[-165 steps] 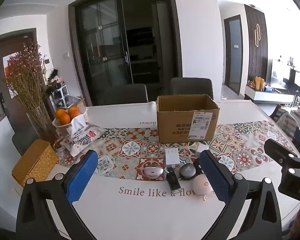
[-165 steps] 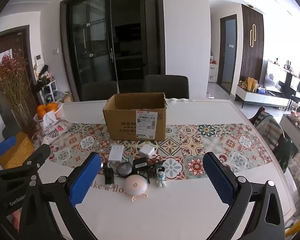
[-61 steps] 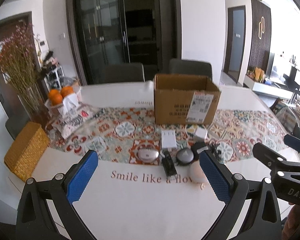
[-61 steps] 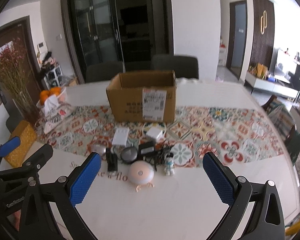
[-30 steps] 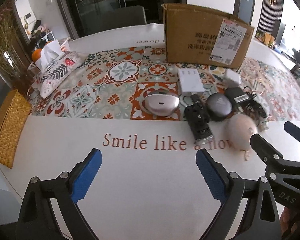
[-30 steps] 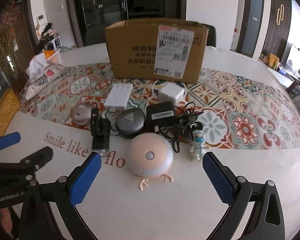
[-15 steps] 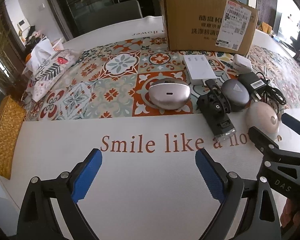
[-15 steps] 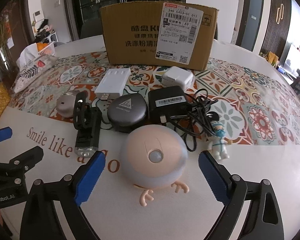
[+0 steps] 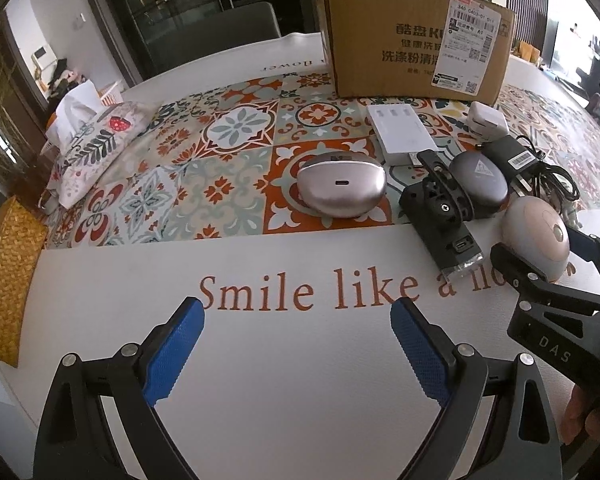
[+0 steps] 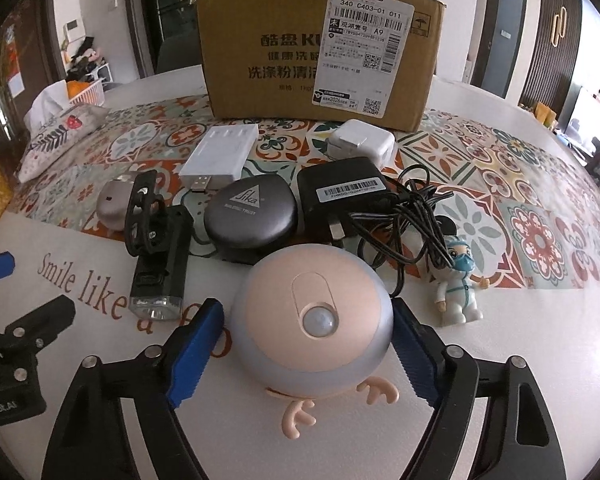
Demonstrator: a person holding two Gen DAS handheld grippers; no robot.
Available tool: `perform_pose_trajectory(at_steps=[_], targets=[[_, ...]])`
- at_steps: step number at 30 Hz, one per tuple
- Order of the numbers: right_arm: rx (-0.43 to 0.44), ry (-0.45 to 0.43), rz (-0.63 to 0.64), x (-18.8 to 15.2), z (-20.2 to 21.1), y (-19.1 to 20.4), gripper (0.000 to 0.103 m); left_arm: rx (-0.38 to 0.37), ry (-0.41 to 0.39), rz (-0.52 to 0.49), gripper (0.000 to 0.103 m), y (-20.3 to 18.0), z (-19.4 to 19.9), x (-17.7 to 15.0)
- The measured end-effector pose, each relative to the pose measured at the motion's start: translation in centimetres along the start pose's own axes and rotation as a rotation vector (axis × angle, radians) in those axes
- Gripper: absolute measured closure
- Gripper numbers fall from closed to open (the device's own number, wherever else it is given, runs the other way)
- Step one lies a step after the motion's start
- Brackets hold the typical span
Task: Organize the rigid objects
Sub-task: 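Move the right tool to the peach night-light and close around it, then grasp the black flashlight with the left tool while the right tool lifts the night-light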
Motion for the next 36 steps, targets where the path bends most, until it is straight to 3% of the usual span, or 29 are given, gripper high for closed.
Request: perform_pose_trajectory(at_steps=[1,10,20,24,26,36], targets=[[-0.001,-0.004,-0.003,0.0,0.0,-0.1,0.028,-0.002,0.000,0.000,0.007,-0.1,0.0,0.0],[0.041,0.007,-0.044,-0.7,1.2,-0.9,0.028,-0.032,-0.021,-0.009,0.007,-1.4,0.7,0.3],[0.006,-0.034,-0.095,-0.8,5.2,-4.5,0.029,-0.102,-0.082,-0.016,0.008,-5.6,2.4,2.0],[-0.026,-0.058,-0.104,0.0,5.2,-6.5,0.028,-0.077,-0.122,0.020,0.020,-7.0,2.1,3.0],[-0.030,-0.060,-0.105,0.4,5.0,-7.2,0.028,-0.072,-0.131,0.042,0.020,-7.5,1.7,3.3],[0.003,-0.040,-0.087,1.0,3.7,-7.9,0.028,-0.059,-0.090,0.126,0.043,-8.5,-1.6,3.4]])
Point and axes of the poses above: each gripper's, at about its wrist camera, not at the fingertips, and z roughly against the way its jaws point, y to its left, x to its top, the point moved 5 cm from there along -z, roughly the way its jaws point, and after that the axes turned 7 degrees about -x, right-handed, at the moved point
